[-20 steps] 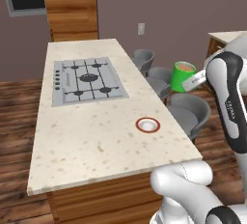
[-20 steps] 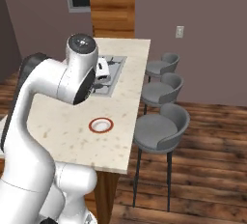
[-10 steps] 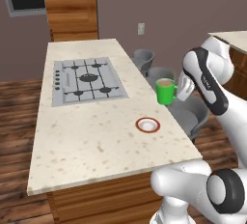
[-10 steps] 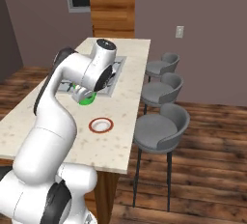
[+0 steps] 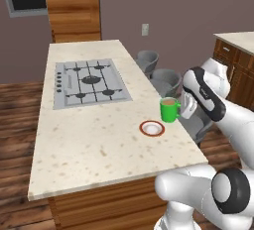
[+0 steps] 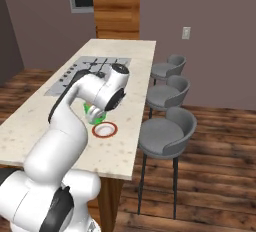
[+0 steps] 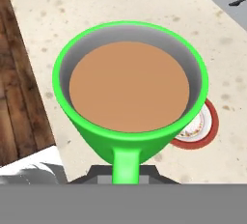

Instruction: Pick the cup of tea, navigate to the dining table, and place it on the saucer.

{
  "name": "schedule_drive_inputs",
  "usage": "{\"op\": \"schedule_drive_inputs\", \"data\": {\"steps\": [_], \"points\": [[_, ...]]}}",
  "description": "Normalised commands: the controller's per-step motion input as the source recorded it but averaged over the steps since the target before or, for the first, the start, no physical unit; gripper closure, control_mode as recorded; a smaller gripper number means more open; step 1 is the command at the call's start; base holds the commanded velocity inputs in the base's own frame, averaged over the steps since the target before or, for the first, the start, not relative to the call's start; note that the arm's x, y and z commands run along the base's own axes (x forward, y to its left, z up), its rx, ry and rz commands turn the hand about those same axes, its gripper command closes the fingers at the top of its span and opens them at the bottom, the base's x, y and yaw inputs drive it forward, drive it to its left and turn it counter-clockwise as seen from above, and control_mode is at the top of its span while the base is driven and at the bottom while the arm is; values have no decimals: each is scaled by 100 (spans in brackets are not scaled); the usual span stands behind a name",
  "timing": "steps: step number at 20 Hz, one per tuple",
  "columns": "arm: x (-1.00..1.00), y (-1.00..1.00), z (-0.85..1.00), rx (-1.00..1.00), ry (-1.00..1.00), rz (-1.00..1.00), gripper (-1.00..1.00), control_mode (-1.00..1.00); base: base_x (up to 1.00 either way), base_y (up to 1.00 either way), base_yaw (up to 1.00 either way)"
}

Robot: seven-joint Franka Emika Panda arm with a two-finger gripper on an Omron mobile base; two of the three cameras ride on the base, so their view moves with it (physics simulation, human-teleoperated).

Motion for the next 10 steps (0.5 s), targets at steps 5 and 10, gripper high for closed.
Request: {"op": "schedule_drive_inputs", "data": {"steps": [5,10], "points": [[49,0,-74,14,0,0,100,-100,0,0,0],[79,6,-25,1,6,0,100,-100,0,0,0]]}}
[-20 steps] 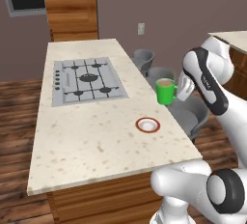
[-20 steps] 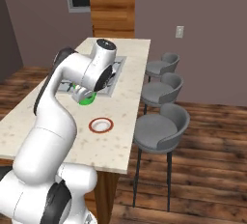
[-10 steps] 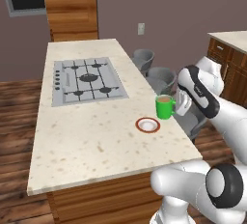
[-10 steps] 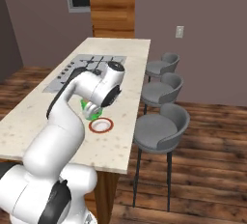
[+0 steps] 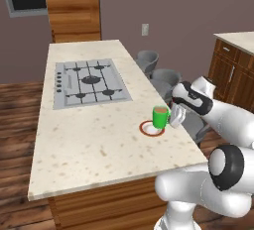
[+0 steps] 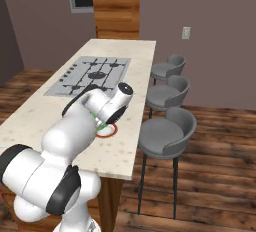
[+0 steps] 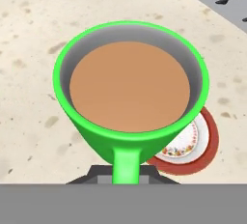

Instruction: Pick the cup of tea, navigate to the dining table, and place it on the saucer.

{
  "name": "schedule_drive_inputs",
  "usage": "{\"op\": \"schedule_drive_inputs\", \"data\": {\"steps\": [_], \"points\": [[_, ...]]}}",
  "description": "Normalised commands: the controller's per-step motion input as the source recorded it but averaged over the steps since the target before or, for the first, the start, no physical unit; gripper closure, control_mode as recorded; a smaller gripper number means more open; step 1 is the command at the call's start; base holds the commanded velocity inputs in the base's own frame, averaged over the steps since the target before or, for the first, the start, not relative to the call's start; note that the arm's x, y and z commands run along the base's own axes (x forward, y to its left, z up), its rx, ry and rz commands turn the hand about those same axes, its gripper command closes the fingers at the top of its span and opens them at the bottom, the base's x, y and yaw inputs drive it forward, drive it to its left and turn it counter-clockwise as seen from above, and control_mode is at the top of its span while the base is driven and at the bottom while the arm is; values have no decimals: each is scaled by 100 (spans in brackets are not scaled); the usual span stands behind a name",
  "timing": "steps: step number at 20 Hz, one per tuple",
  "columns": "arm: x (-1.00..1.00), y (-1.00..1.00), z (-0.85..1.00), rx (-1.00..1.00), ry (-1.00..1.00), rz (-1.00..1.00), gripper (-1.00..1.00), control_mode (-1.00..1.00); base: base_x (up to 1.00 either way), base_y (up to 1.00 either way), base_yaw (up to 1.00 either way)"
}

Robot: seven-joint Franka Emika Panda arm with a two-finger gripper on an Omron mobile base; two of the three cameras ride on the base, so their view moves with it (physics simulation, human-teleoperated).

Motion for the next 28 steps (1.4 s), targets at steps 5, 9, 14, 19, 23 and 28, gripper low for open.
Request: {"op": "schedule_drive_inputs", "data": {"steps": [5,9,14,19,23,28], "points": [[74,4,-1,0,9,0,100,-100,0,0,0],[33,0,-2,0,4,0,100,-100,0,0,0],[1,0,-44,0,0,0,100,-100,0,0,0],[0,0,-53,0,1,1,100,-100,0,0,0],[0,0,-17,0,0,4,100,-100,0,0,0],[15,0,-1,0,0,3,100,-100,0,0,0]]}}
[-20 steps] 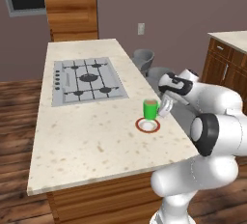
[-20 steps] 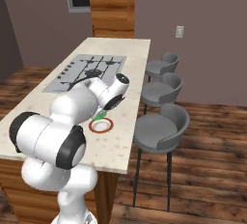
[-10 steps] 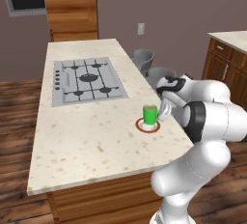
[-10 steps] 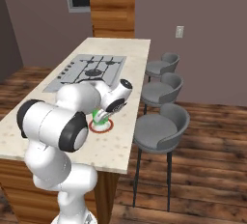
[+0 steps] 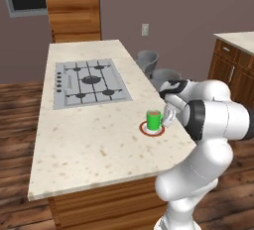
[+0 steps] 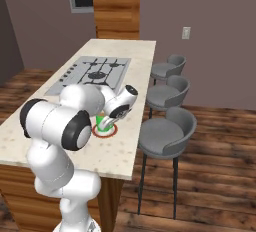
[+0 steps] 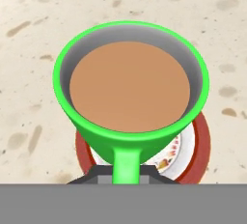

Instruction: Pick the cup of tea, navigate to the dining table, and place it on the saucer.

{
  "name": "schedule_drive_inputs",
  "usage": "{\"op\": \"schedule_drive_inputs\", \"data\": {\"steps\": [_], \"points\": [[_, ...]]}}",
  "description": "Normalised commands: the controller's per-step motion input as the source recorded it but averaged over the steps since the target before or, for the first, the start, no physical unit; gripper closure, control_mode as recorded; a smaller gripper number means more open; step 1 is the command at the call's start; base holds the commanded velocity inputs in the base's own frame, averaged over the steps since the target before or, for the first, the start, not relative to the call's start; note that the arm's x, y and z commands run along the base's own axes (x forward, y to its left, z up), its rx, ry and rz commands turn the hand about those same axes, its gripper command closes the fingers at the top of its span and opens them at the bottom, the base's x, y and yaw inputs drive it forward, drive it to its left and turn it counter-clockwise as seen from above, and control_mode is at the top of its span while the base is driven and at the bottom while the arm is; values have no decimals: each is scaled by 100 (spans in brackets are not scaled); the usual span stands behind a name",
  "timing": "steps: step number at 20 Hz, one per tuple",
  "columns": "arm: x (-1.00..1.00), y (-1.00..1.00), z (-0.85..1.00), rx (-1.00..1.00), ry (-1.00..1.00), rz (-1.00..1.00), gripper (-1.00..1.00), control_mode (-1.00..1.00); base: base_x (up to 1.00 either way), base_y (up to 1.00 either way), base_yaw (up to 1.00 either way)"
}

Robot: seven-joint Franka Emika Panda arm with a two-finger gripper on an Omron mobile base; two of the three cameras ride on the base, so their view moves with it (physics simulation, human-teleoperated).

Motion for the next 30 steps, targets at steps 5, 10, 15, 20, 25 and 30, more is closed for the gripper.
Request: {"op": "schedule_drive_inputs", "data": {"steps": [5,10,15,20,25,30], "points": [[17,0,-6,0,0,2,100,-100,0,0,0],[0,0,-11,0,0,3,100,-100,0,0,0],[0,0,-15,0,0,3,100,-100,0,0,0],[0,0,-23,0,-2,3,100,-100,0,0,0],[0,0,-26,0,-3,2,100,-100,0,0,0],[0,0,-1,0,0,0,100,-100,0,0,0]]}}
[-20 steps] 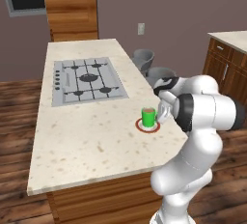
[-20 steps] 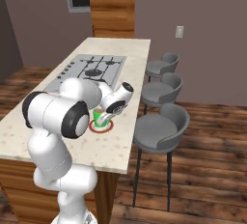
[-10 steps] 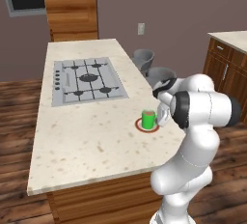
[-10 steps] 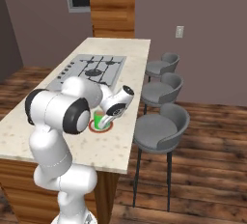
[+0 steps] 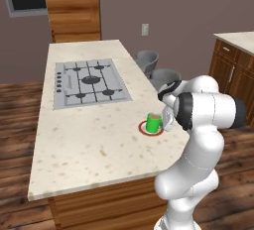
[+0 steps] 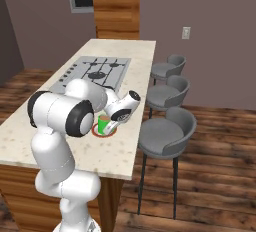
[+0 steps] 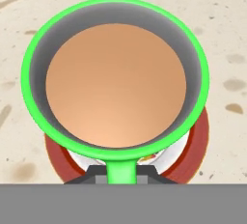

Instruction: Pick the cup of tea, navigate to the dining table, and place it on the saucer.

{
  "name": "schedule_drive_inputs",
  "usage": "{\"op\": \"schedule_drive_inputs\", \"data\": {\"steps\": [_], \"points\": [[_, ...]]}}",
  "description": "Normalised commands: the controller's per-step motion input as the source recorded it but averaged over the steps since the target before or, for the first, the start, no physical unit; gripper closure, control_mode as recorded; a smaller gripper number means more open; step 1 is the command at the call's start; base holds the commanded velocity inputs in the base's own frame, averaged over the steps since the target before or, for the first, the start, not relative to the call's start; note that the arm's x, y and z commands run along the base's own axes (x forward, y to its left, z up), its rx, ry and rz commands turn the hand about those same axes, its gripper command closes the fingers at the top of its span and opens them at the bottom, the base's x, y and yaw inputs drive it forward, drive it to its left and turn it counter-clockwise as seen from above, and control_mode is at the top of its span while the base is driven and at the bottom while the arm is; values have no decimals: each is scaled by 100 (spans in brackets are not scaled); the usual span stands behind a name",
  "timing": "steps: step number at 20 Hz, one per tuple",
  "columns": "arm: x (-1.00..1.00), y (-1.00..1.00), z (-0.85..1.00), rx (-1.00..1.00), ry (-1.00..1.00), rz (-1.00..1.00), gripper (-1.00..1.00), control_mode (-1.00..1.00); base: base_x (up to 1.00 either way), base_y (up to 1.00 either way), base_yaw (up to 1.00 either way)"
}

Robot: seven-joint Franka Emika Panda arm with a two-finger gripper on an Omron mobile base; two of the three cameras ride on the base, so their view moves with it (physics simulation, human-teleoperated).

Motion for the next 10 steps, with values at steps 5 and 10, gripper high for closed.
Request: {"op": "schedule_drive_inputs", "data": {"steps": [5,10], "points": [[0,0,0,0,0,0,-100,-100,0,0,0],[0,0,0,0,0,0,-100,-100,0,0,0]]}}
